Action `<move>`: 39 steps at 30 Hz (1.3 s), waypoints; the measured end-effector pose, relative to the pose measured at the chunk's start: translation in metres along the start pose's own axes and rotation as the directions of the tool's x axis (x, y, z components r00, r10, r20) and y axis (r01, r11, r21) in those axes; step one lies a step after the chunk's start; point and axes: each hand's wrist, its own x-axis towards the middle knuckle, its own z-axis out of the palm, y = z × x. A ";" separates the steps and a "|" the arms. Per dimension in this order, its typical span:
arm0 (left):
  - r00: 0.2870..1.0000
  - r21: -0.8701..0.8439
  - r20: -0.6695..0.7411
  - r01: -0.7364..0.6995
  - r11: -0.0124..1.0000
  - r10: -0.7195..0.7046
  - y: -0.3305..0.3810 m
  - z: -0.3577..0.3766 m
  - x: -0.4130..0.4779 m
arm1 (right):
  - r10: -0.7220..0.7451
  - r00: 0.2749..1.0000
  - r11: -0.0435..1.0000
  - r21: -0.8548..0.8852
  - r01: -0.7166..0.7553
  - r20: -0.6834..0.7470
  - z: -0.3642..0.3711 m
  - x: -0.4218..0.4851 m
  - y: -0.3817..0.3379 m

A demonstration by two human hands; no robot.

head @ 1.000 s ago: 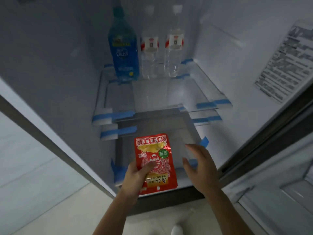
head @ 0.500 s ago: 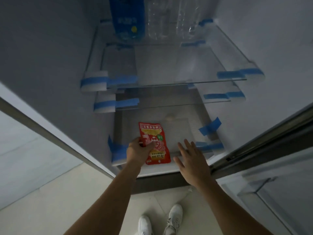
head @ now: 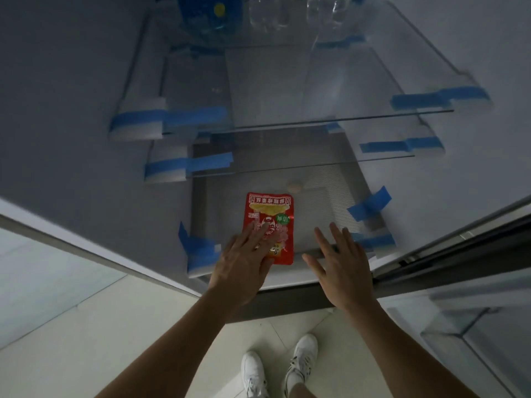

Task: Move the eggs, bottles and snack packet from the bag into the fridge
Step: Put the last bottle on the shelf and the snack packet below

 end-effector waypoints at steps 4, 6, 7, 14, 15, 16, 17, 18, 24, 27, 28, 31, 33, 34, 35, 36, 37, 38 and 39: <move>0.995 0.002 0.089 0.047 0.999 -0.047 -0.002 0.000 0.039 | 0.022 0.999 1.000 0.006 -0.022 0.030 -0.002 0.013 0.003; 0.992 0.018 0.108 0.070 0.997 -0.072 -0.002 -0.002 0.058 | 0.028 0.999 0.999 0.014 -0.029 0.031 -0.003 0.016 0.003; 0.990 0.024 0.116 0.073 0.997 -0.075 -0.001 -0.003 0.066 | 0.031 0.999 0.999 0.019 -0.032 0.026 -0.003 0.016 0.003; 0.985 0.032 0.118 0.124 0.992 -0.127 0.000 -0.009 0.109 | 0.026 1.000 0.999 0.048 -0.025 -0.008 -0.001 0.014 0.004; 0.986 0.026 0.111 0.126 0.992 -0.128 0.000 -0.009 0.113 | 0.025 1.000 0.998 0.054 -0.024 -0.013 -0.001 0.013 0.004; 0.986 0.021 0.104 0.126 0.992 -0.128 0.000 -0.009 0.116 | 0.024 1.000 0.998 0.060 -0.023 -0.018 -0.001 0.013 0.004; 0.987 0.020 0.097 0.129 0.991 -0.130 0.000 -0.009 0.119 | 0.024 1.000 0.998 0.061 -0.022 -0.019 -0.001 0.013 0.004; 0.986 0.024 0.094 0.134 0.991 -0.136 0.000 -0.008 0.121 | 0.024 1.000 0.998 0.062 -0.022 -0.019 0.000 0.013 0.004; 0.982 0.045 0.093 0.158 0.986 -0.161 0.004 -0.011 0.119 | 0.026 1.000 0.997 0.074 -0.026 0.000 -0.004 0.011 0.003; 0.990 0.042 0.063 0.125 0.991 -0.127 0.007 -0.016 0.105 | 0.016 0.999 1.000 0.019 -0.017 0.028 -0.013 0.010 0.000; 0.992 0.039 0.052 0.110 0.993 -0.112 0.009 -0.019 0.097 | 0.013 0.998 1.000 0.002 -0.014 0.055 -0.018 0.009 -0.001; 0.995 0.063 0.030 0.088 0.994 -0.090 0.019 -0.034 0.070 | 0.002 0.998 0.999 -0.036 0.000 0.060 -0.035 0.005 -0.005; 0.996 0.100 0.044 0.075 0.992 -0.080 0.027 -0.046 0.052 | -0.006 1.000 0.999 -0.040 0.007 0.028 -0.048 0.001 -0.009; 0.997 0.113 0.035 0.066 0.991 -0.070 0.031 -0.052 0.043 | -0.012 1.000 0.999 -0.031 0.012 0.005 -0.055 -0.001 -0.012; 0.998 0.121 0.015 0.058 0.991 -0.060 0.033 -0.059 0.034 | -0.022 1.000 1.000 -0.018 0.021 -0.015 -0.063 -0.003 -0.016; 0.999 0.129 -0.012 0.050 0.990 -0.049 0.036 -0.066 0.027 | -0.033 0.999 0.999 -0.008 0.032 -0.039 -0.072 -0.006 -0.021; 0.998 0.139 -0.041 0.042 0.989 -0.037 0.038 -0.074 0.020 | -0.043 0.997 0.999 0.000 0.043 -0.066 -0.081 -0.009 -0.026; 0.997 0.148 -0.070 0.034 0.988 -0.024 0.041 -0.081 0.014 | -0.054 0.993 0.999 0.005 0.054 -0.103 -0.090 -0.012 -0.030; 0.995 0.152 -0.099 0.025 0.988 -0.010 0.044 -0.088 0.008 | -0.064 0.987 0.998 0.011 0.067 -0.147 -0.098 -0.015 -0.035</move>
